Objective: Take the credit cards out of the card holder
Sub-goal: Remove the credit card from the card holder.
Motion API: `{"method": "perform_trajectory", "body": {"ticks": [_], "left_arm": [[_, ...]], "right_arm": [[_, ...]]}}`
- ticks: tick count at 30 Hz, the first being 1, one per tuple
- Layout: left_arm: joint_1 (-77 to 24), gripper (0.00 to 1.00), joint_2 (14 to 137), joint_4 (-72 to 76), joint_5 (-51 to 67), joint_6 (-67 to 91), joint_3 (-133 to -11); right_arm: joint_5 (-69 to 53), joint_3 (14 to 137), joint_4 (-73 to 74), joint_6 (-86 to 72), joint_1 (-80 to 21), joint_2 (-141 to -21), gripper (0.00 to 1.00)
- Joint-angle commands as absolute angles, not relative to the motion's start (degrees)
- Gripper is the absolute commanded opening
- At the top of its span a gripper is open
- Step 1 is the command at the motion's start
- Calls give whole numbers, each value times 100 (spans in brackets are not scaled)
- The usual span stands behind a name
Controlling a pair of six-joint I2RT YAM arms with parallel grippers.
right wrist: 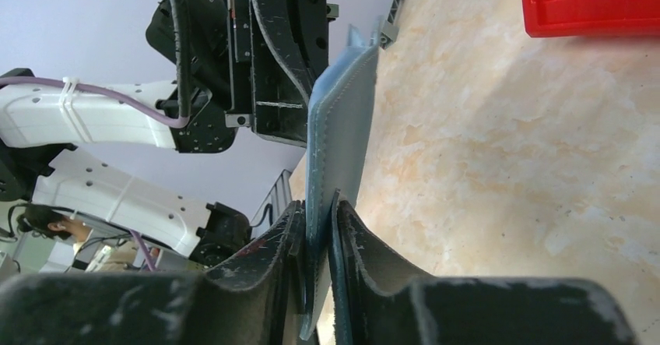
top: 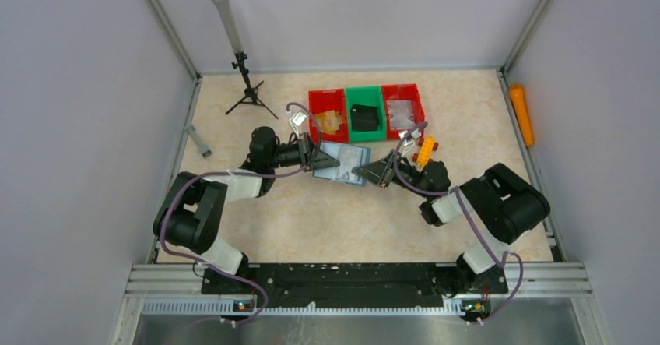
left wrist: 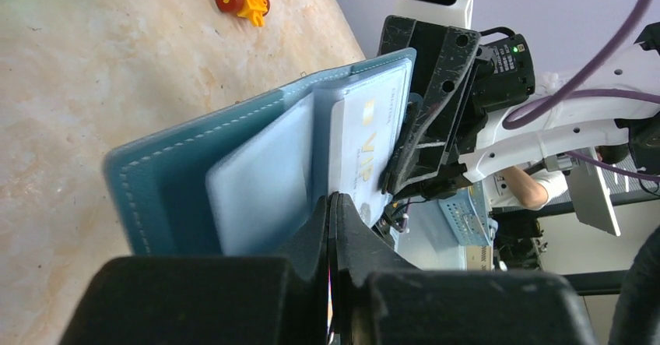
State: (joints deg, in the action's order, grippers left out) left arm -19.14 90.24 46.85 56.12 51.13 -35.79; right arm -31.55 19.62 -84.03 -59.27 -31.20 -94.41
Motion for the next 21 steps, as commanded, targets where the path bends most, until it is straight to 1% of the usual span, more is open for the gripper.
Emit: {"method": "perform_trajectory", "body": {"ticks": [1, 2, 3, 4, 5, 12, 14, 17, 21], "left_arm": [[-1814, 0, 8781, 4715, 5531, 5007, -3495], [-1792, 0, 8768, 4719, 5522, 5014, -3482], [-1758, 0, 8764, 4720, 5503, 5025, -3470], [-1727, 0, 8741, 4732, 5502, 5034, -3443], [-1696, 0, 8730, 4748, 5494, 5048, -3424], [-1674, 1, 8788, 5012, 5579, 5196, -3377], [-1706, 12, 8841, 5183, 5655, 5308, -3374], [-1782, 33, 8886, 5345, 5733, 5365, -3384], [-1800, 43, 8954, 5430, 5792, 5447, -3406]], "right_arm": [[-3222, 2087, -9869, -5961, -3071, -9395, 15], [-3205, 2084, -9870, -5967, -3061, -9396, 11], [-3193, 2075, -9864, -5974, -3052, -9396, 5], [-3179, 2066, -9867, -5978, -3044, -9396, 1], [-3174, 2059, -9866, -5990, -3035, -9396, 0], [-3231, 2098, -9870, -6054, -3025, -9427, 0], [-3249, 2108, -9868, -6071, -3023, -9445, 0], [-3265, 2124, -9867, -6077, -3023, -9447, 0], [-3317, 2143, -9871, -6099, -3032, -9456, 0]]}}
